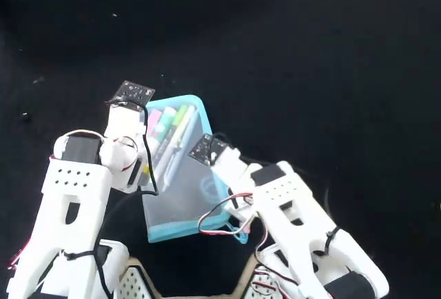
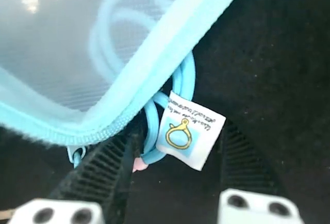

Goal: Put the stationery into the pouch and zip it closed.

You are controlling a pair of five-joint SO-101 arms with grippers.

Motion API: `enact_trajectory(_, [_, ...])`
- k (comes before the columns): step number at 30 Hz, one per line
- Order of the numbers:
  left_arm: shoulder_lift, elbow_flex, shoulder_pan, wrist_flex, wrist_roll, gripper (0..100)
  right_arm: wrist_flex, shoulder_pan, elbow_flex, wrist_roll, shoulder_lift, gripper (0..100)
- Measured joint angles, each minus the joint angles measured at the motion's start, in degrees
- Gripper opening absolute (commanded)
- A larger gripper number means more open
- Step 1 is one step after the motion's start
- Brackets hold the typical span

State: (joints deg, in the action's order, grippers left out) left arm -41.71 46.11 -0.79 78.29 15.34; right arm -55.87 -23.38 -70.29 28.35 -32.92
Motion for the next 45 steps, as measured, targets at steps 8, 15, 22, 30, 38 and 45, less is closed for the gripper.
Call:
enact_trajectory(8, [0.00,0.00,0.00,0.00,0.00,21,1.23,0.18,-0.97,0.35,0.00,3.1])
enact_trajectory(15, [0.00,0.00,0.00,0.00,0.00,21,-0.44,13.71,8.44,-0.53,0.00,4.2])
enact_trajectory(22, [0.00,0.00,0.00,0.00,0.00,21,-3.16,17.49,9.67,-1.85,0.00,24.3])
enact_trajectory(30, [0.00,0.00,0.00,0.00,0.00,21,-10.02,15.03,14.42,-0.09,0.00,20.9])
enact_trajectory(38, [0.00,0.00,0.00,0.00,0.00,21,-21.19,15.30,14.42,41.41,0.00,20.9])
enact_trajectory(45, [0.09,1.58,1.85,0.00,0.00,21,-20.75,15.30,11.87,63.47,0.00,20.9])
